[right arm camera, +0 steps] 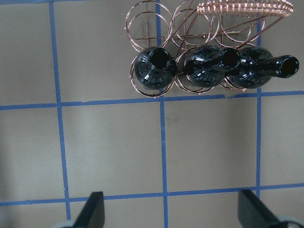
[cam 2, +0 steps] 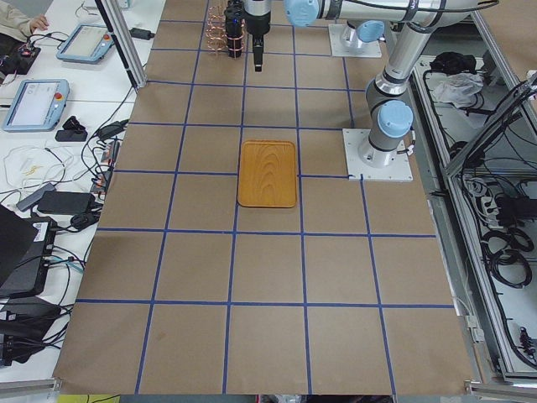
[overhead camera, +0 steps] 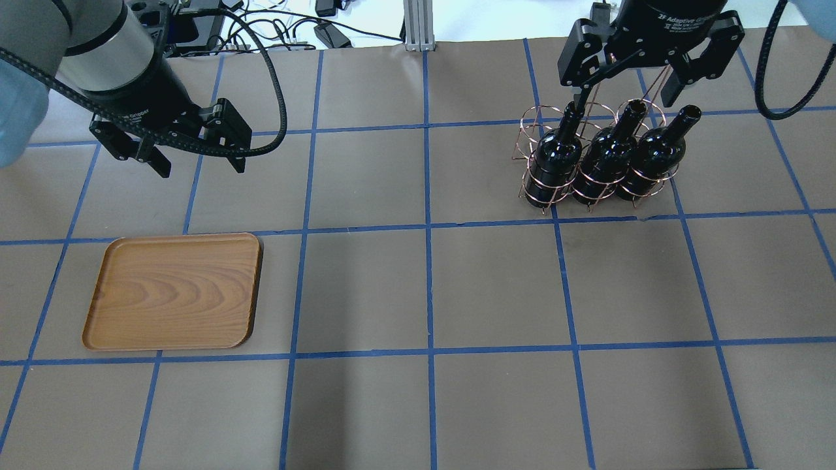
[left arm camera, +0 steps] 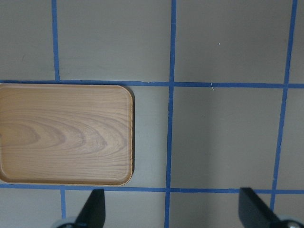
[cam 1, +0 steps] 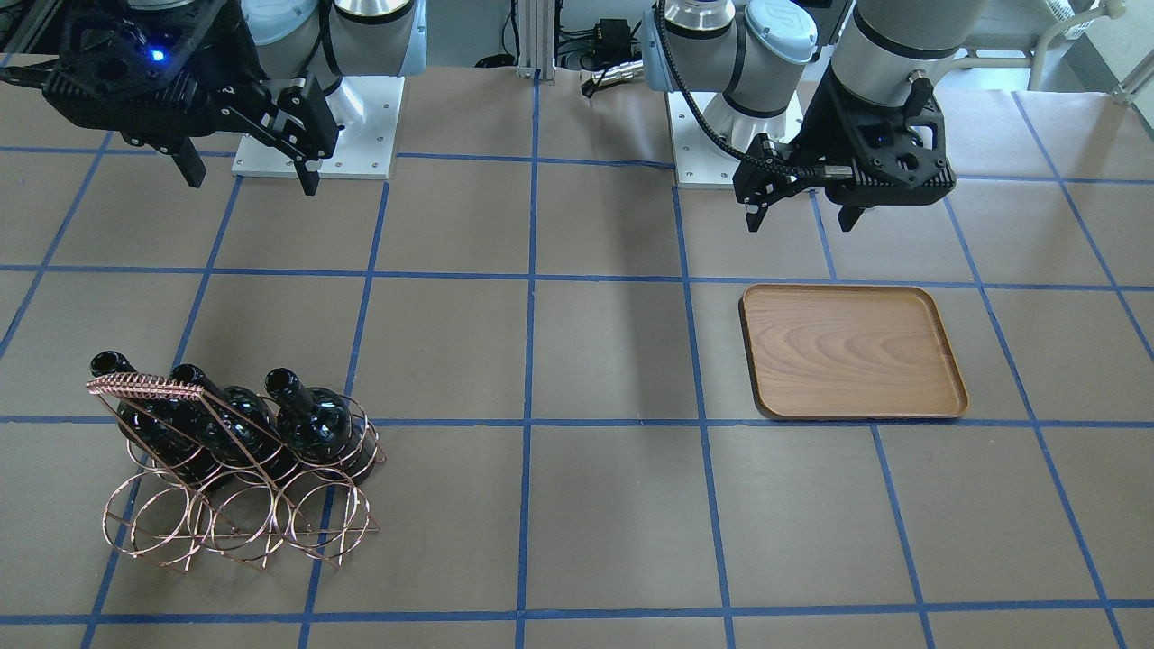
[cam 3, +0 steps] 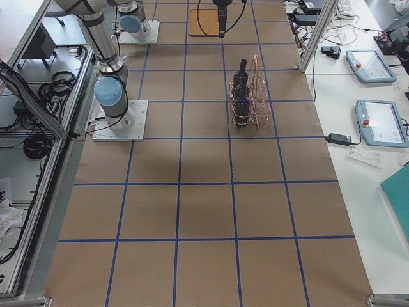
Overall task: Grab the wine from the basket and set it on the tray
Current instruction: 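Move the right gripper down over the bottles in the copper rack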
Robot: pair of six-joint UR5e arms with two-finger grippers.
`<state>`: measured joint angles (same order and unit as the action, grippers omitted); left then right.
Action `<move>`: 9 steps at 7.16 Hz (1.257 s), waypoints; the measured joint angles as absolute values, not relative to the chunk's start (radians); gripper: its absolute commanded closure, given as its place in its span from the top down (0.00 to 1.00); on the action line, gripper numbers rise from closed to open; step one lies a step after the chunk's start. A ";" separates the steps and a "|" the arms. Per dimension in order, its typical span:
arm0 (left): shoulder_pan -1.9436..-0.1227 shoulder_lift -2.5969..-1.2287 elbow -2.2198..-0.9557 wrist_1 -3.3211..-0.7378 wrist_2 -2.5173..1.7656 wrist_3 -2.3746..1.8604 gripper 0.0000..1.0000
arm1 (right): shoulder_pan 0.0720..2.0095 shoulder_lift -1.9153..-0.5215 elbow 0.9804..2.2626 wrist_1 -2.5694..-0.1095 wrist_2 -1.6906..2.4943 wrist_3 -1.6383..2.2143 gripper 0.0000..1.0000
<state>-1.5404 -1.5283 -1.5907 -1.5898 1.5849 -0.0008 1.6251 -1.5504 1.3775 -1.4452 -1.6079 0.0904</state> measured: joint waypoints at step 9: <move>-1.529 -1.523 -1.588 -1.587 1.591 0.014 1.00 | 1.497 -1.430 1.379 -1.501 -1.599 -0.031 1.00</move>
<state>-1.5291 -1.5227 -1.5877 -1.5873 1.5907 0.0142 1.4973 -1.4297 1.3794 -1.5014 -1.5987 -0.0306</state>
